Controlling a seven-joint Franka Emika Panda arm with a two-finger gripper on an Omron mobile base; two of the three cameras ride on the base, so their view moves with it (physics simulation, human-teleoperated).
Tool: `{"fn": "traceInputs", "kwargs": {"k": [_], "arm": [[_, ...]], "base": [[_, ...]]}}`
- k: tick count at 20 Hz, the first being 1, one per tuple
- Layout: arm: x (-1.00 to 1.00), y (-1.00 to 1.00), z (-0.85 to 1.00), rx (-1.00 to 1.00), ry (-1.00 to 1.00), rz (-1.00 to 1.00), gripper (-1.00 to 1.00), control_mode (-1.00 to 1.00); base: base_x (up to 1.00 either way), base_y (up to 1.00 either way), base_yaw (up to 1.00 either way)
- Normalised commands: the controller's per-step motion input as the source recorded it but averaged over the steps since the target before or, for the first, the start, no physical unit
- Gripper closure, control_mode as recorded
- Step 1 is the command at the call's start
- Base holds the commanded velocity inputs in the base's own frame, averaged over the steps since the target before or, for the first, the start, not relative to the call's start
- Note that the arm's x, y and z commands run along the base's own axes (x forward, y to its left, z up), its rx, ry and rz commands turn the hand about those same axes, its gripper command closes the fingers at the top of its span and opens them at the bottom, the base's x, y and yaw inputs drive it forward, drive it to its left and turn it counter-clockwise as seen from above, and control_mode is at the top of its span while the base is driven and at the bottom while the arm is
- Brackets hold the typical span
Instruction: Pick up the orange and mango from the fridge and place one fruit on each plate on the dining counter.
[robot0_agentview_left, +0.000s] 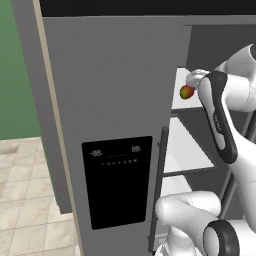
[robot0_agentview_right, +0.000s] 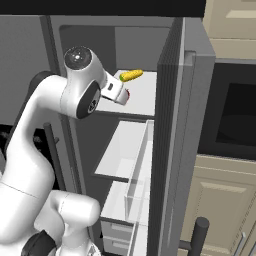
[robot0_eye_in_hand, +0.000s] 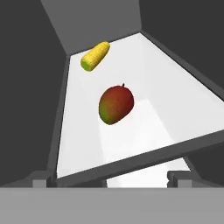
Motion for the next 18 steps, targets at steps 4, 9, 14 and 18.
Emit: {"fn": "traceInputs", "kwargs": {"k": [4, 9, 14, 18], "arm": [[0.21, -0.02, -0.18, 0.06, 0.07, -0.07, -1.0, -1.0], [0.25, -0.01, -0.11, 0.08, 0.03, -0.07, -1.0, -1.0], [0.37, 0.0, -0.12, 0.07, 0.01, -0.03, -1.0, -1.0], [0.37, -0.02, -0.2, 0.05, 0.02, -0.01, -1.0, -1.0]], "base": [[0.0, 0.0, 0.0], [0.0, 0.0, 0.0], [0.0, 0.0, 0.0], [0.0, 0.0, 0.0]]}}
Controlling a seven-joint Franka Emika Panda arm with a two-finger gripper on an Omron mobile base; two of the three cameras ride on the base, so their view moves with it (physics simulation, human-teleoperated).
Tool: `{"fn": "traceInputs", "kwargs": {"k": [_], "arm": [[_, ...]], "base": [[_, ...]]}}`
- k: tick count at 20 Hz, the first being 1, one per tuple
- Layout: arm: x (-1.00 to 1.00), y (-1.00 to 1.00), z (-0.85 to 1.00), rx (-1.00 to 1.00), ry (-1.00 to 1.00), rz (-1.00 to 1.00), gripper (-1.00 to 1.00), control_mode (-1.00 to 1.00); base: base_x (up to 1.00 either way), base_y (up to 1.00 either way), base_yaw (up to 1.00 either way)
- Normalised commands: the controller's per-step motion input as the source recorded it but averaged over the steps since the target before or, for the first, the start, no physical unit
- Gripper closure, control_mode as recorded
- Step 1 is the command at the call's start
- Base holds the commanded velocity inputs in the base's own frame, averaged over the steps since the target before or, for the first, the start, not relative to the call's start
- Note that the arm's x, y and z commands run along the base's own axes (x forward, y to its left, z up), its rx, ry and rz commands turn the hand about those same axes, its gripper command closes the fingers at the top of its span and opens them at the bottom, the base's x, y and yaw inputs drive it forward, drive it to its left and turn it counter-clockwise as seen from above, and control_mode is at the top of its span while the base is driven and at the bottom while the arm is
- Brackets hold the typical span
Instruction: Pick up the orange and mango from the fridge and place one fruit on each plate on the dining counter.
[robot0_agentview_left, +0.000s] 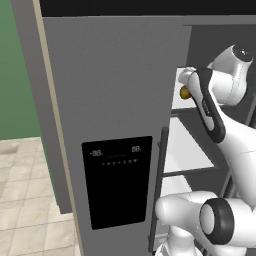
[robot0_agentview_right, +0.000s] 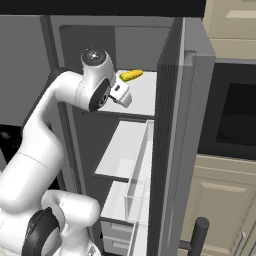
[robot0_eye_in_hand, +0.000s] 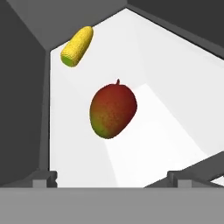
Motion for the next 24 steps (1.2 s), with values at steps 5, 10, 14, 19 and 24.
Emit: {"fn": "traceInputs", "kwargs": {"k": [5, 10, 14, 19, 24], "arm": [[0.43, -0.06, -0.17, 0.05, 0.04, 0.0, -1.0, -1.0], [0.39, -0.1, -0.14, 0.06, 0.04, 0.0, -1.0, -1.0], [0.29, -0.06, -0.15, 0.07, 0.04, 0.0, -1.0, -1.0], [0.29, -0.02, -0.14, 0.08, 0.03, 0.0, -1.0, -1.0], [0.3, 0.0, -0.16, 0.05, 0.05, 0.0, -1.0, -1.0]], "base": [[0.0, 0.0, 0.0], [0.0, 0.0, 0.0], [0.0, 0.0, 0.0], [0.0, 0.0, 0.0], [0.0, 0.0, 0.0]]}}
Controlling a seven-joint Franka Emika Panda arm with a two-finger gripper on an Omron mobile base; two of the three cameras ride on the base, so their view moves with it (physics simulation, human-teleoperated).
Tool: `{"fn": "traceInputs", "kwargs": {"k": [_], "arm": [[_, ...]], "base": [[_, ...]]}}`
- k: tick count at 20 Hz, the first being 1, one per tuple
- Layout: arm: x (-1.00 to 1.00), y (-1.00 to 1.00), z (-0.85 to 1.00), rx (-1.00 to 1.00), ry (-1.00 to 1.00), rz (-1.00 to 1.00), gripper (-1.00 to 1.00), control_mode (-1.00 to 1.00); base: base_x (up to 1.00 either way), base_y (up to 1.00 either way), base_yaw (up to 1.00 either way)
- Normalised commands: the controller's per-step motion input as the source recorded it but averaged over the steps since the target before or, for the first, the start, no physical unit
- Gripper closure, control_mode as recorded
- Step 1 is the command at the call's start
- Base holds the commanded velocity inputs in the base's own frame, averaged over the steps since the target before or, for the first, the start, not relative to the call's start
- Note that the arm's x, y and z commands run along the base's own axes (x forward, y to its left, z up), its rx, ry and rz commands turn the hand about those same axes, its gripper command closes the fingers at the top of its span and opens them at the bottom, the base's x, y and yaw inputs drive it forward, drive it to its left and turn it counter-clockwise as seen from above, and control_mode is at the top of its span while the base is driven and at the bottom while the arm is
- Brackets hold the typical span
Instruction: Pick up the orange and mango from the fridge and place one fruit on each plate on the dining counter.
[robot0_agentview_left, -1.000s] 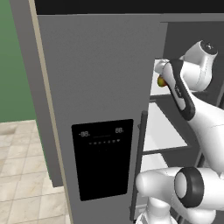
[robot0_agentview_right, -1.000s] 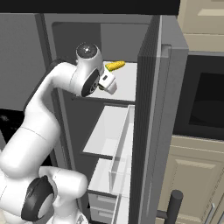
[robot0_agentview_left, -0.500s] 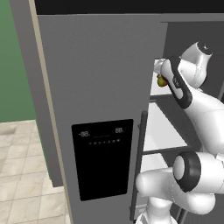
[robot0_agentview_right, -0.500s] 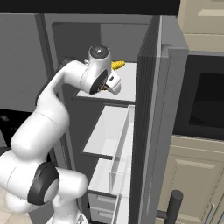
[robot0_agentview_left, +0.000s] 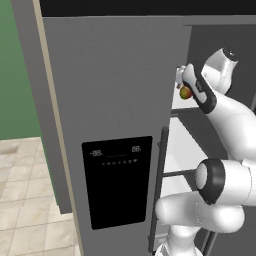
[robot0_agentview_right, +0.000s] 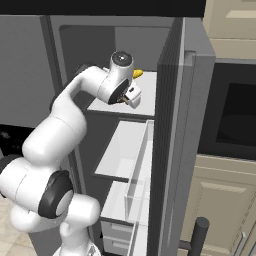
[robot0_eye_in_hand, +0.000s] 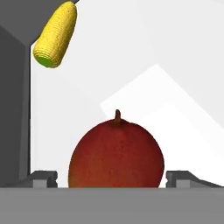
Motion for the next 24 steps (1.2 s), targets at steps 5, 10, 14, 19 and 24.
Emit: {"fn": "traceInputs", "kwargs": {"k": [5, 10, 14, 19, 24], "arm": [[0.29, 0.0, -0.19, 0.02, 0.07, 0.0, 1.0, -1.0], [0.06, 0.0, -0.36, 0.0, 0.09, 0.0, 1.0, -1.0], [-0.29, 0.0, -0.11, 0.01, -0.12, 0.0, 1.0, -1.0], [-0.94, 0.0, 0.05, 0.01, -0.41, -0.02, 1.0, -1.0], [-0.98, 0.01, 0.42, 0.0, -0.42, 0.0, 1.0, -1.0]], "base": [[0.0, 0.0, 0.0], [0.0, 0.0, 0.0], [0.0, 0.0, 0.0], [0.0, 0.0, 0.0], [0.0, 0.0, 0.0]]}}
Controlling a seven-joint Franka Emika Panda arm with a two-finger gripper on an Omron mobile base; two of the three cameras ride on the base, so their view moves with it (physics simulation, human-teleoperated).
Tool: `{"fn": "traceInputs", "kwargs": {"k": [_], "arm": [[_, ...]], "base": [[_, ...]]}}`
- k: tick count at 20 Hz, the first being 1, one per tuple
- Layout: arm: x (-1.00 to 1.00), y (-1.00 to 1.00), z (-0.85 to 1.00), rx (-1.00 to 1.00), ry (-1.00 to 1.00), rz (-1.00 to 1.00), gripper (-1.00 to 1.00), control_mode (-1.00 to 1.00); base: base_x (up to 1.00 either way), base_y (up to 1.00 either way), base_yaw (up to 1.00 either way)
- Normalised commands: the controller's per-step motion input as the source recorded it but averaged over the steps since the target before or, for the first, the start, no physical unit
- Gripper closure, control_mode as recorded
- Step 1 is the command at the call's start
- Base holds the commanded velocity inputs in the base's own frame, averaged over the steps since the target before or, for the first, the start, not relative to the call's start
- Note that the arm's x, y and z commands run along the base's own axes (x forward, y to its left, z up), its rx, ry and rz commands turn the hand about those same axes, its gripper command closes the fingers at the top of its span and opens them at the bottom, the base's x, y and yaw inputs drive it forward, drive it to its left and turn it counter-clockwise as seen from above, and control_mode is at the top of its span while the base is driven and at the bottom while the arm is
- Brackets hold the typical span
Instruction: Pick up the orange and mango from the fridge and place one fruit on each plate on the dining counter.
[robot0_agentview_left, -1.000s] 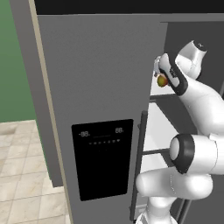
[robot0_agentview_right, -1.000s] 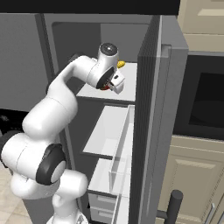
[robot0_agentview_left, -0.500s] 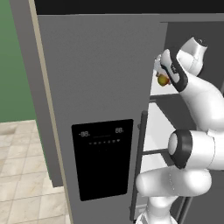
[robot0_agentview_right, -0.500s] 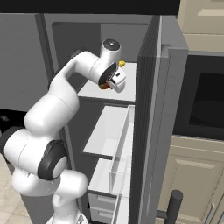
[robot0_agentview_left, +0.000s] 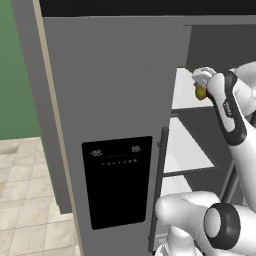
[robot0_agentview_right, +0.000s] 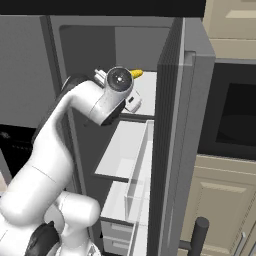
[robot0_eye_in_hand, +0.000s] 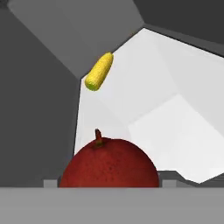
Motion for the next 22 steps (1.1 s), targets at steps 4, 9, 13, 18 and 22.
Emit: {"fn": "traceInputs", "kwargs": {"k": [4, 9, 13, 18, 22], "arm": [[-0.97, 0.12, 0.5, 0.0, -0.27, 0.0, 1.0, -1.0], [-0.86, 0.26, 0.35, -0.01, -0.07, 0.0, 1.0, -1.0], [-0.79, 0.33, 0.12, -0.06, 0.0, 0.0, 1.0, -1.0], [-0.8, 0.29, 0.17, -0.05, 0.03, 0.0, 1.0, -1.0], [-0.76, 0.25, 0.24, -0.07, 0.09, 0.0, 1.0, -1.0]], "base": [[0.0, 0.0, 0.0], [0.0, 0.0, 0.0], [0.0, 0.0, 0.0], [0.0, 0.0, 0.0], [0.0, 0.0, 0.0]]}}
